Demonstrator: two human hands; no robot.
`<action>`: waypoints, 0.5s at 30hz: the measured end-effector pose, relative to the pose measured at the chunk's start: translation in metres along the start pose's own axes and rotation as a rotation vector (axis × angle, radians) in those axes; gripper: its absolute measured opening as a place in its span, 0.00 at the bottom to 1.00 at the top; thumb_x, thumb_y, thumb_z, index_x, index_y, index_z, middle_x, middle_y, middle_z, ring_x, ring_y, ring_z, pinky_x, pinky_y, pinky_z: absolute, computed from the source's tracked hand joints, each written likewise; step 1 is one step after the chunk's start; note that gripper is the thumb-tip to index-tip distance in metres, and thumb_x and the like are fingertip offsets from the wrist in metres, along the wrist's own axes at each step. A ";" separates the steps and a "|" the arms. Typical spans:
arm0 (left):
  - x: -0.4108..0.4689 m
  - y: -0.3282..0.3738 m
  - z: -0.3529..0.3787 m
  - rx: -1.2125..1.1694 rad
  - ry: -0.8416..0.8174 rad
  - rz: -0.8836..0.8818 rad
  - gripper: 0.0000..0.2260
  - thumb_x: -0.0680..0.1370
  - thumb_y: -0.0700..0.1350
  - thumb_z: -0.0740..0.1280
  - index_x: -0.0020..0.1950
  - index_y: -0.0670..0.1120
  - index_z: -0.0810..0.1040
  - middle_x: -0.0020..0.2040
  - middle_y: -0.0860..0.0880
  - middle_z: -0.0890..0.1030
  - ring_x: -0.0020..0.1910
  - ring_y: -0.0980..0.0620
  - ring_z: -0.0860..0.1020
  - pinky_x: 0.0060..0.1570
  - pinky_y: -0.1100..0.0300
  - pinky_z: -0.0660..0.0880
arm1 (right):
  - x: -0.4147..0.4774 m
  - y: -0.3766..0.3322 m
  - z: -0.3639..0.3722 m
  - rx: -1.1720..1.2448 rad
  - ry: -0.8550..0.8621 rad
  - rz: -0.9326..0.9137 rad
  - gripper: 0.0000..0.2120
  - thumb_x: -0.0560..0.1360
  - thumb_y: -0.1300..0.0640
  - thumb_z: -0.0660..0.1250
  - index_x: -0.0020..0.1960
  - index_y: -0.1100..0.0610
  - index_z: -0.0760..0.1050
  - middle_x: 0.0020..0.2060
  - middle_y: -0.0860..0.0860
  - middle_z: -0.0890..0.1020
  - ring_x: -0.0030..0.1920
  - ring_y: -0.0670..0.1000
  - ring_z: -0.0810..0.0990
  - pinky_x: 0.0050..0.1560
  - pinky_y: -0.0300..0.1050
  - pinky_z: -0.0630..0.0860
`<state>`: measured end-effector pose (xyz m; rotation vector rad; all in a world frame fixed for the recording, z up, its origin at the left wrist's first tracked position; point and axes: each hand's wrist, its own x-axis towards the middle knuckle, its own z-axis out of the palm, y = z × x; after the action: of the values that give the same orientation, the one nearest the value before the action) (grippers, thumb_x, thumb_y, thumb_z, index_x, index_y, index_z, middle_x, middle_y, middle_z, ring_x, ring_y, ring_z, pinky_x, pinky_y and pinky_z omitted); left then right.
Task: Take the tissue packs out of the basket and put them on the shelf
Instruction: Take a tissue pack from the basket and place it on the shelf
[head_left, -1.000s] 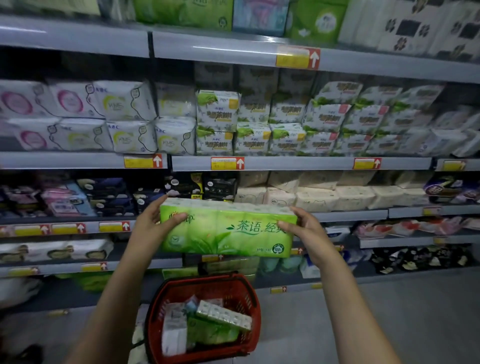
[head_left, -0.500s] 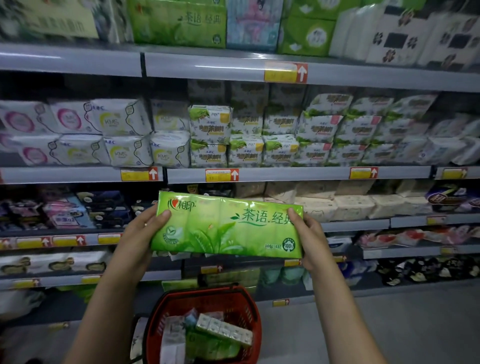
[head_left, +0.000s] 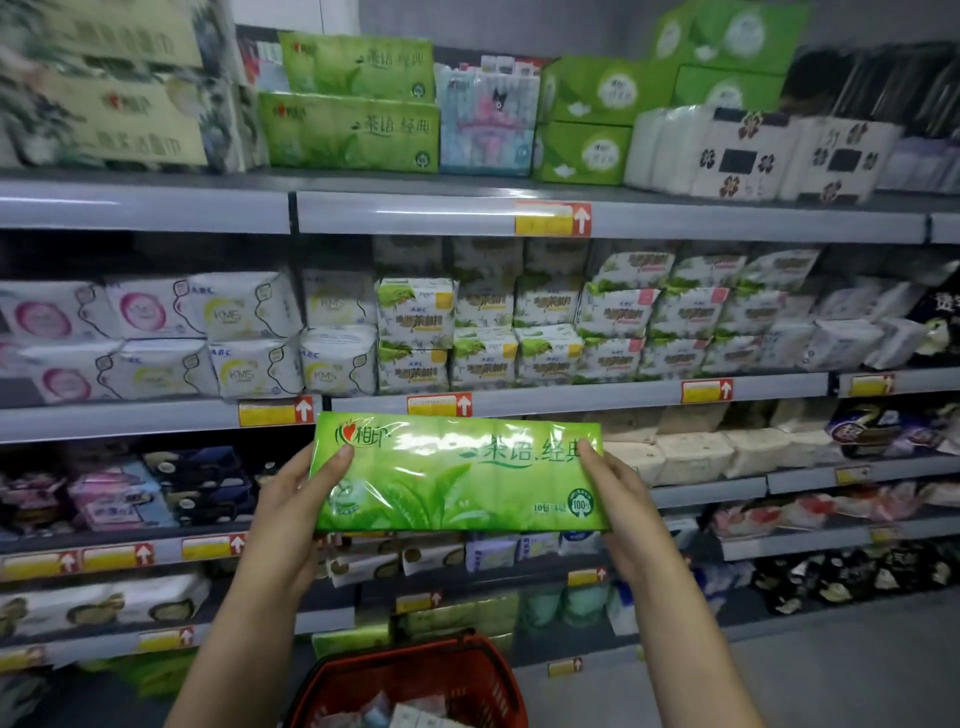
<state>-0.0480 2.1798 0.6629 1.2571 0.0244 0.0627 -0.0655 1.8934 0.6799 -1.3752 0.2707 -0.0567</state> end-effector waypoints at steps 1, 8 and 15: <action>0.001 0.003 0.001 -0.006 -0.013 0.007 0.36 0.57 0.67 0.77 0.61 0.53 0.80 0.60 0.49 0.82 0.64 0.43 0.76 0.67 0.36 0.65 | -0.001 -0.002 0.002 0.003 -0.005 0.001 0.32 0.73 0.41 0.65 0.72 0.53 0.63 0.60 0.44 0.72 0.60 0.47 0.68 0.65 0.52 0.63; 0.017 0.018 0.005 -0.072 0.051 0.050 0.43 0.58 0.65 0.78 0.69 0.49 0.73 0.66 0.49 0.77 0.67 0.47 0.73 0.69 0.39 0.62 | -0.001 -0.023 0.014 0.056 0.000 -0.039 0.34 0.71 0.39 0.66 0.72 0.50 0.63 0.70 0.50 0.68 0.68 0.53 0.67 0.68 0.55 0.61; 0.027 0.045 0.017 -0.116 0.090 0.117 0.46 0.60 0.63 0.77 0.73 0.47 0.67 0.72 0.51 0.71 0.70 0.51 0.68 0.73 0.44 0.57 | 0.008 -0.050 0.024 0.121 0.005 -0.136 0.35 0.69 0.41 0.68 0.72 0.50 0.64 0.71 0.48 0.67 0.70 0.51 0.65 0.70 0.54 0.61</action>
<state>-0.0214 2.1795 0.7114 1.1383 0.0242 0.2191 -0.0462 1.9046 0.7309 -1.2715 0.1746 -0.1871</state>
